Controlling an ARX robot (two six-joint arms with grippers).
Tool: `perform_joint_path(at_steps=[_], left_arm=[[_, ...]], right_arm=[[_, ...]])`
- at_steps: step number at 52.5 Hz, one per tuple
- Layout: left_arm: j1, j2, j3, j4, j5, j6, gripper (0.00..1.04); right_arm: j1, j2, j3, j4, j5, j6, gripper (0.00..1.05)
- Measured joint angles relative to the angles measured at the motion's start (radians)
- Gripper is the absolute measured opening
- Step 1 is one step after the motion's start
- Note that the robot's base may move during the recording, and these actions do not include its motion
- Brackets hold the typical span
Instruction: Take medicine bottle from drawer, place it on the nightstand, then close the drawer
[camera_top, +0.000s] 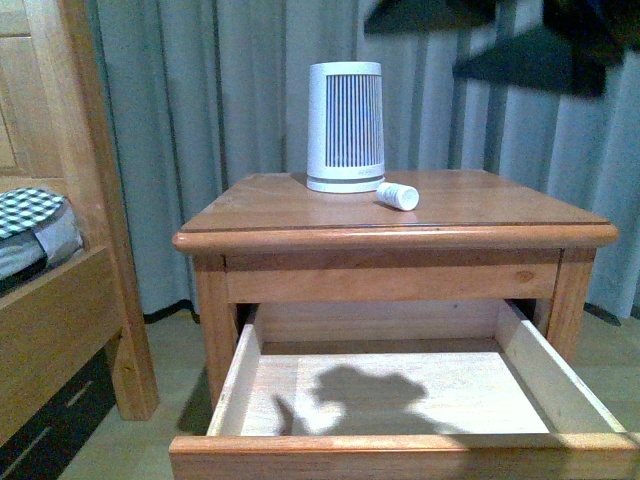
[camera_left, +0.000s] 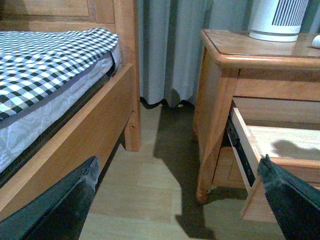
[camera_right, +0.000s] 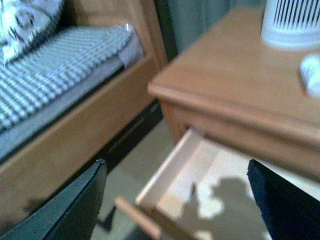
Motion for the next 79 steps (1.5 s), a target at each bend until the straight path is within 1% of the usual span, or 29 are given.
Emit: perform_joint_path(at_steps=[5, 6, 9, 11, 13, 15, 16, 22, 23, 27, 31, 32, 42, 57, 67, 75, 79], left_arm=[[0.0, 0.0, 0.0, 0.0, 0.0, 0.0, 0.98], [0.0, 0.0, 0.0, 0.0, 0.0, 0.0, 0.98], [0.0, 0.0, 0.0, 0.0, 0.0, 0.0, 0.98], [0.0, 0.0, 0.0, 0.0, 0.0, 0.0, 0.98], [0.0, 0.0, 0.0, 0.0, 0.0, 0.0, 0.98], [0.0, 0.0, 0.0, 0.0, 0.0, 0.0, 0.98], [0.0, 0.0, 0.0, 0.0, 0.0, 0.0, 0.98], [0.0, 0.0, 0.0, 0.0, 0.0, 0.0, 0.98], [0.0, 0.0, 0.0, 0.0, 0.0, 0.0, 0.98], [0.0, 0.0, 0.0, 0.0, 0.0, 0.0, 0.98], [0.0, 0.0, 0.0, 0.0, 0.0, 0.0, 0.98], [0.0, 0.0, 0.0, 0.0, 0.0, 0.0, 0.98], [0.0, 0.0, 0.0, 0.0, 0.0, 0.0, 0.98], [0.0, 0.0, 0.0, 0.0, 0.0, 0.0, 0.98], [0.0, 0.0, 0.0, 0.0, 0.0, 0.0, 0.98], [0.0, 0.0, 0.0, 0.0, 0.0, 0.0, 0.98], [0.0, 0.0, 0.0, 0.0, 0.0, 0.0, 0.98]], right_arm=[[0.02, -0.105, -0.235, -0.014, 0.009, 0.007, 0.66], [0.027, -0.128, -0.293, -0.017, 0.019, 0.017, 0.61], [0.043, -0.149, -0.39, -0.014, 0.041, 0.024, 0.5], [0.052, -0.148, -0.433, 0.002, 0.061, 0.023, 0.45], [0.062, -0.131, -0.483, 0.032, 0.087, 0.023, 0.38], [0.069, -0.083, -0.529, 0.085, 0.107, 0.026, 0.28], [0.07, -0.061, -0.538, 0.111, 0.119, 0.024, 0.24], [0.053, 0.123, -0.536, 0.304, 0.211, -0.031, 0.03], [0.05, 0.142, -0.533, 0.321, 0.219, -0.045, 0.02], [0.026, 0.295, -0.488, 0.443, 0.257, -0.105, 0.03], [0.002, 0.421, -0.415, 0.49, 0.289, -0.157, 0.03], [-0.005, 0.455, -0.396, 0.494, 0.279, -0.176, 0.03], [-0.048, 0.693, -0.141, 0.466, 0.354, -0.274, 0.03], [-0.109, 0.874, 0.222, 0.395, 0.438, -0.37, 0.03], [-0.124, 0.921, 0.334, 0.359, 0.431, -0.377, 0.03], [-0.124, 0.921, 0.344, 0.339, 0.423, -0.374, 0.03], [-0.124, 0.904, 0.326, 0.339, 0.4, -0.358, 0.03]])
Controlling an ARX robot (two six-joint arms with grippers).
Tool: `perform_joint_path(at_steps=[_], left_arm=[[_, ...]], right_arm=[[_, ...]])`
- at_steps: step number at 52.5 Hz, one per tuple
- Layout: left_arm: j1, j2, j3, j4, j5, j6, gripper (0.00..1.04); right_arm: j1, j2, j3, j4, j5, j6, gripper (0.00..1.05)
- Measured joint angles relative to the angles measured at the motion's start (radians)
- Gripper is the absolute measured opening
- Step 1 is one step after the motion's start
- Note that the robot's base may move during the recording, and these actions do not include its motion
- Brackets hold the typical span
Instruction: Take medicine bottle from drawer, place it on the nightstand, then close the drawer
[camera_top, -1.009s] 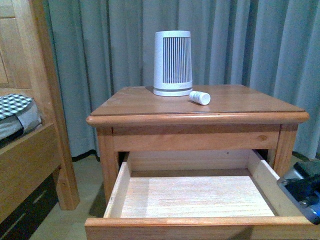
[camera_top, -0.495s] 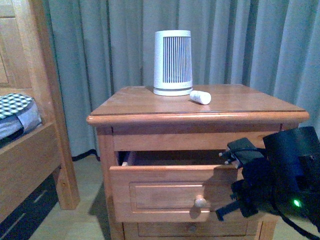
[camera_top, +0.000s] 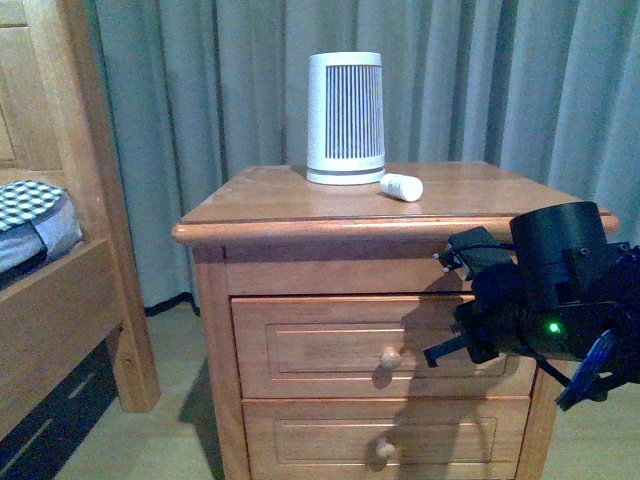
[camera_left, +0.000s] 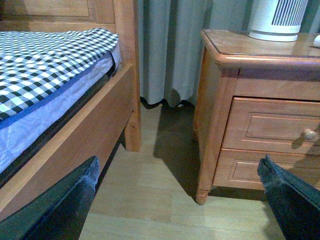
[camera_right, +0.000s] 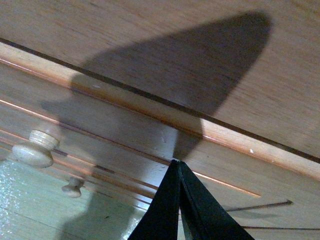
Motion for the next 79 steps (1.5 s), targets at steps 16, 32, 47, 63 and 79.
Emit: perform_joint_path(at_steps=[16, 32, 47, 63, 79], left_arm=[[0.0, 0.0, 0.0, 0.0, 0.0, 0.0, 0.98], [0.0, 0.0, 0.0, 0.0, 0.0, 0.0, 0.98], [0.0, 0.0, 0.0, 0.0, 0.0, 0.0, 0.98], [0.0, 0.0, 0.0, 0.0, -0.001, 0.0, 0.98], [0.0, 0.0, 0.0, 0.0, 0.0, 0.0, 0.98]], right_arm=[[0.002, -0.362, -0.291, 0.006, -0.203, 0.331, 0.03], [-0.064, -1.092, -0.627, 0.001, -0.369, 0.417, 0.27], [-0.129, -1.838, -0.922, -0.52, 0.004, 0.236, 0.03], [-0.13, -2.207, -1.258, -0.49, -0.009, 0.216, 0.03], [-0.13, -2.22, -1.258, -0.483, -0.009, 0.214, 0.03]])
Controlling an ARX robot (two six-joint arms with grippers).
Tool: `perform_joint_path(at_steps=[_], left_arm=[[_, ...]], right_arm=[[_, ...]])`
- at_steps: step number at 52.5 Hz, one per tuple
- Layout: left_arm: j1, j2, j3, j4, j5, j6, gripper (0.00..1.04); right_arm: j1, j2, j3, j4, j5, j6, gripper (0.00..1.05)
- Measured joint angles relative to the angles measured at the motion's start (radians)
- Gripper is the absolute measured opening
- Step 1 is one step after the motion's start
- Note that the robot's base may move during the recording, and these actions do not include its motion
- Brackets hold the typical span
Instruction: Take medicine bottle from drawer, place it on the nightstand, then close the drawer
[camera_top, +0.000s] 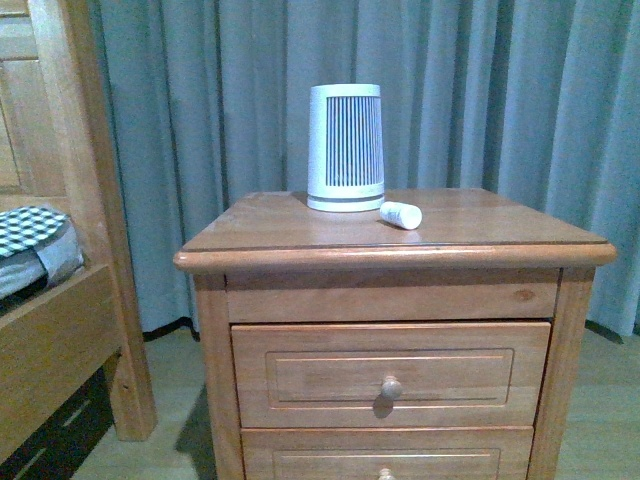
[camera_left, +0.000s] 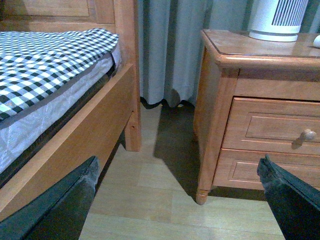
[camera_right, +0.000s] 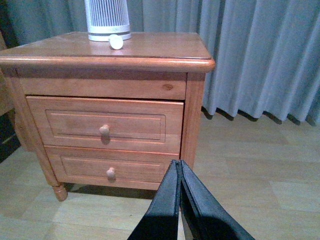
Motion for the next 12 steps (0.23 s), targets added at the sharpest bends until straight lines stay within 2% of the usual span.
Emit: perform_joint_path(at_steps=[2, 12], left_arm=[[0.0, 0.0, 0.0, 0.0, 0.0, 0.0, 0.98], [0.0, 0.0, 0.0, 0.0, 0.0, 0.0, 0.98]], right_arm=[[0.0, 0.0, 0.0, 0.0, 0.0, -0.002, 0.04], [0.0, 0.0, 0.0, 0.0, 0.0, -0.002, 0.39]])
